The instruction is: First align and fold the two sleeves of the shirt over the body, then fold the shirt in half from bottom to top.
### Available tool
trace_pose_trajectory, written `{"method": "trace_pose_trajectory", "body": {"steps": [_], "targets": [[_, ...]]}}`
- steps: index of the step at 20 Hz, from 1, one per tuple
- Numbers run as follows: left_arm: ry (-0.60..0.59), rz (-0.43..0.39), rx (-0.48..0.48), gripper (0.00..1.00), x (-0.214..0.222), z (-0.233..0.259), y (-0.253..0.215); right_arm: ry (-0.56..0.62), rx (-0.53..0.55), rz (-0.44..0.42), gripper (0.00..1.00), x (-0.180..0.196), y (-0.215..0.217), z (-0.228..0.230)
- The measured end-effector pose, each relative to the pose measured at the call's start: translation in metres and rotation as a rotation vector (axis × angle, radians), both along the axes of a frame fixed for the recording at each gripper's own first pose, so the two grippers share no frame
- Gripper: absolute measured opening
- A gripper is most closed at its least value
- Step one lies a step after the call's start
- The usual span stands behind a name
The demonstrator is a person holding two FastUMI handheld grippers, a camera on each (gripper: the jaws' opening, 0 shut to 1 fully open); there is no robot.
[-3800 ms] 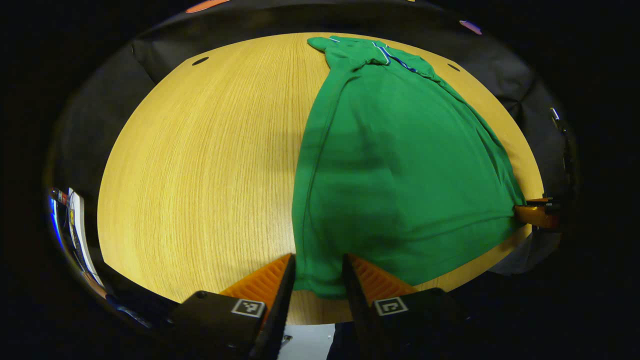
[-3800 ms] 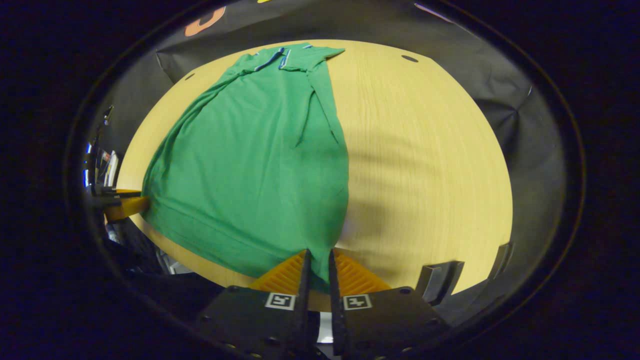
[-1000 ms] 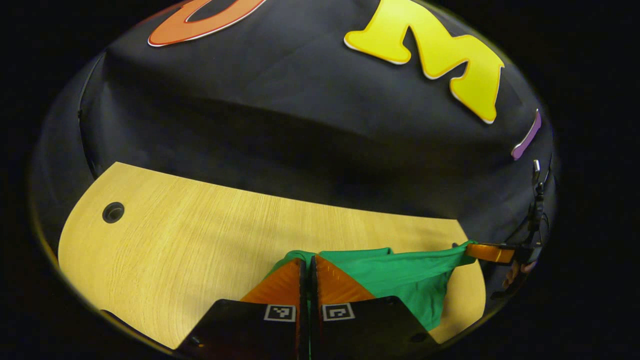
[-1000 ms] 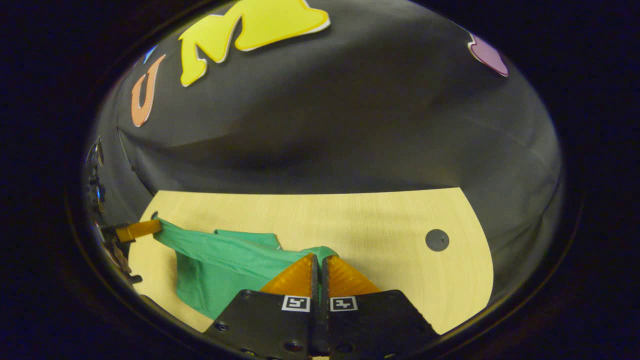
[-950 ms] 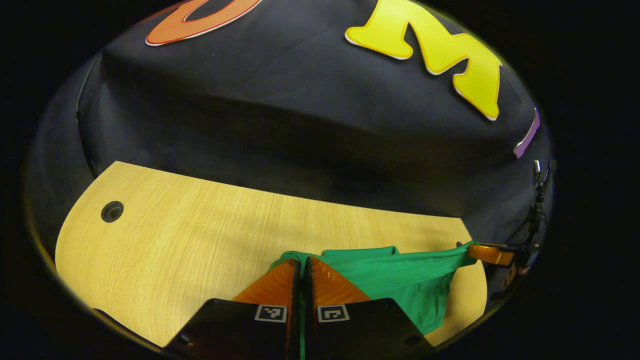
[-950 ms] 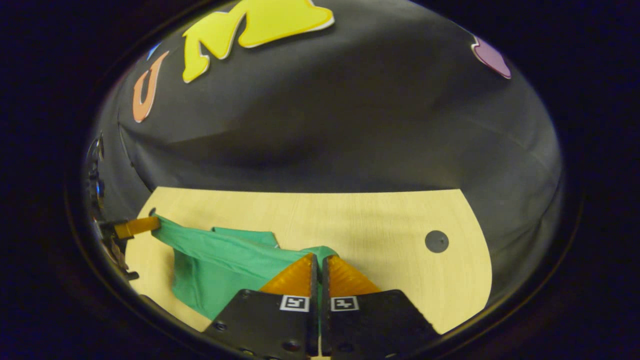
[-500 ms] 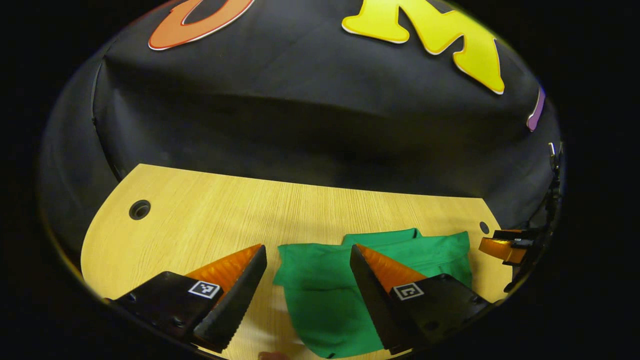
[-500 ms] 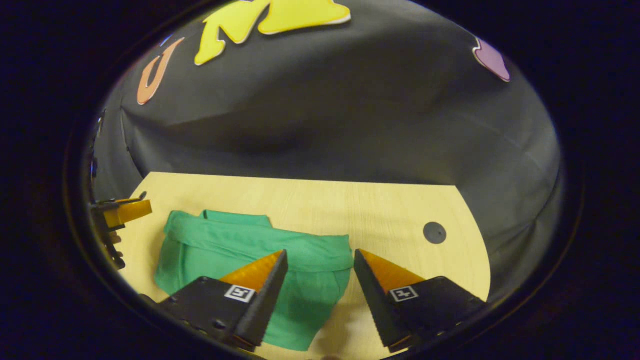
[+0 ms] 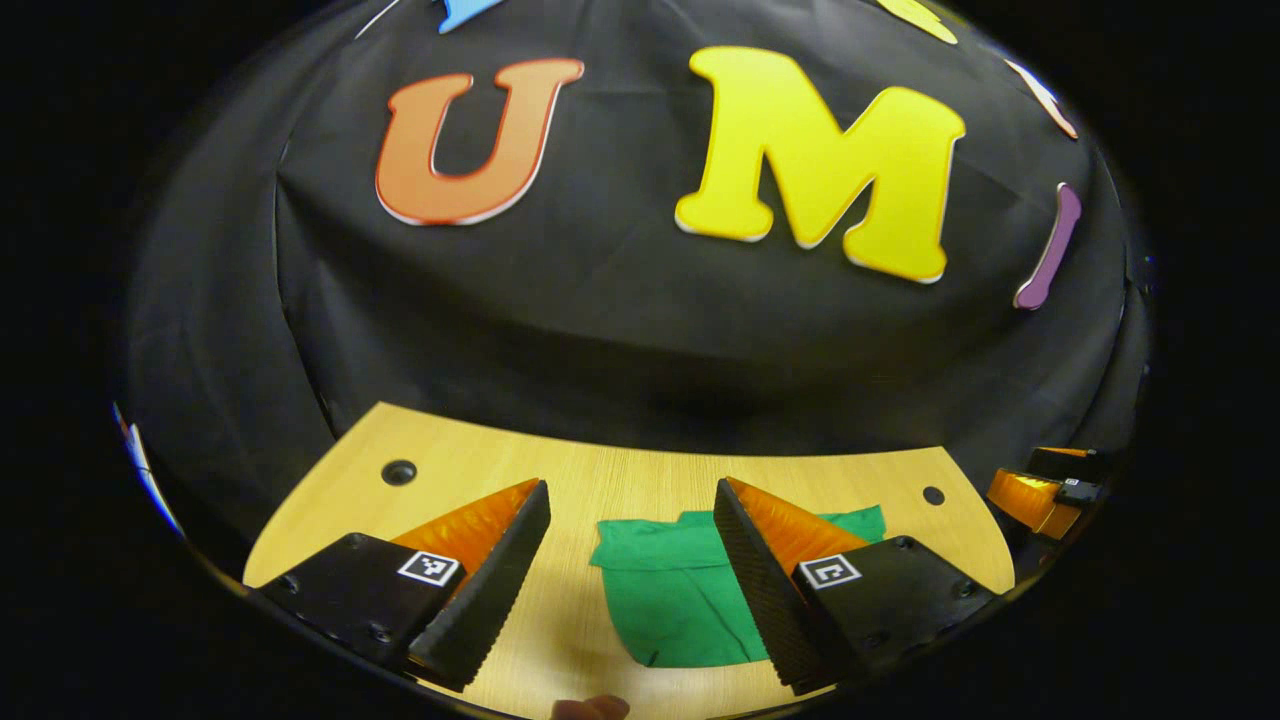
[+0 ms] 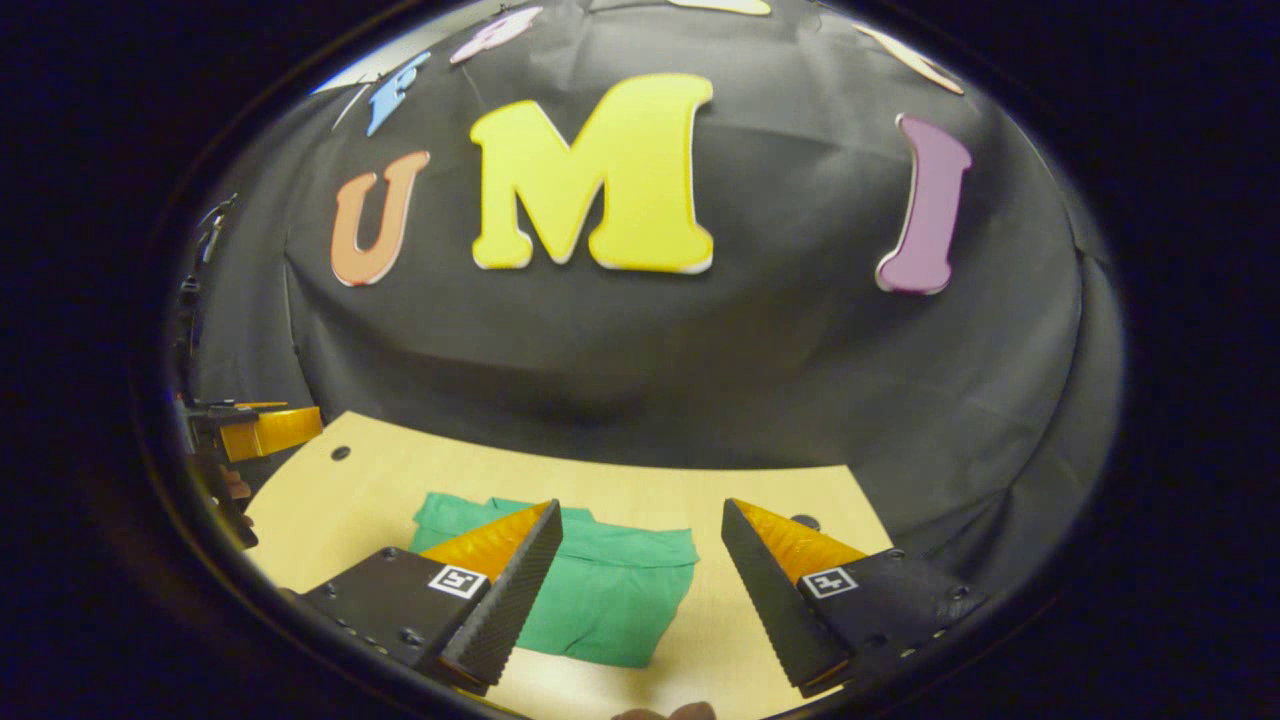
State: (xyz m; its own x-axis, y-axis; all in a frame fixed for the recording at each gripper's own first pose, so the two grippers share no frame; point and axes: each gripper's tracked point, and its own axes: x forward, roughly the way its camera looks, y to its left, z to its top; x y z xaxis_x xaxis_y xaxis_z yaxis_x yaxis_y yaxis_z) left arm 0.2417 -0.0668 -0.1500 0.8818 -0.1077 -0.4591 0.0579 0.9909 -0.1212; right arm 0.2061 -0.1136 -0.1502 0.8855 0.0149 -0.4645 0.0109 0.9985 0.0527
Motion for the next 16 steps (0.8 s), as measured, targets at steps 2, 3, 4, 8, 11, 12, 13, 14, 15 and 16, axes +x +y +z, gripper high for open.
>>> {"method": "trace_pose_trajectory", "body": {"steps": [2,3,4,8,11,12,13,14,15,16], "targets": [[-0.045,0.015,0.029,1.00,-0.026,0.037,0.003,-0.064,0.006,-0.030,0.98,-0.027,0.002,0.039],[-0.058,0.015,0.029,1.00,-0.043,0.052,-0.002,-0.079,0.012,-0.047,0.98,-0.043,0.004,0.050],[-0.074,0.009,0.022,1.00,-0.060,0.066,-0.006,-0.089,0.022,-0.051,0.96,-0.061,0.010,0.060],[-0.145,0.005,0.033,1.00,-0.120,0.111,-0.010,-0.157,0.022,-0.067,0.98,-0.122,0.028,0.092],[-0.192,0.001,0.040,1.00,-0.162,0.130,-0.008,-0.212,0.010,-0.087,0.98,-0.157,0.038,0.115],[-0.204,0.010,0.052,1.00,-0.173,0.134,-0.005,-0.226,-0.003,-0.085,0.97,-0.167,0.041,0.120],[-0.217,0.017,0.052,1.00,-0.184,0.138,-0.003,-0.237,-0.011,-0.076,0.97,-0.176,0.047,0.121],[-0.230,0.014,0.046,1.00,-0.190,0.142,-0.004,-0.242,-0.014,-0.072,0.96,-0.183,0.052,0.122],[-0.241,0.011,0.046,1.00,-0.194,0.145,-0.006,-0.241,-0.007,-0.075,0.96,-0.190,0.055,0.122],[-0.253,0.009,0.051,1.00,-0.196,0.148,-0.005,-0.234,0.014,-0.086,0.98,-0.194,0.058,0.125]]}}
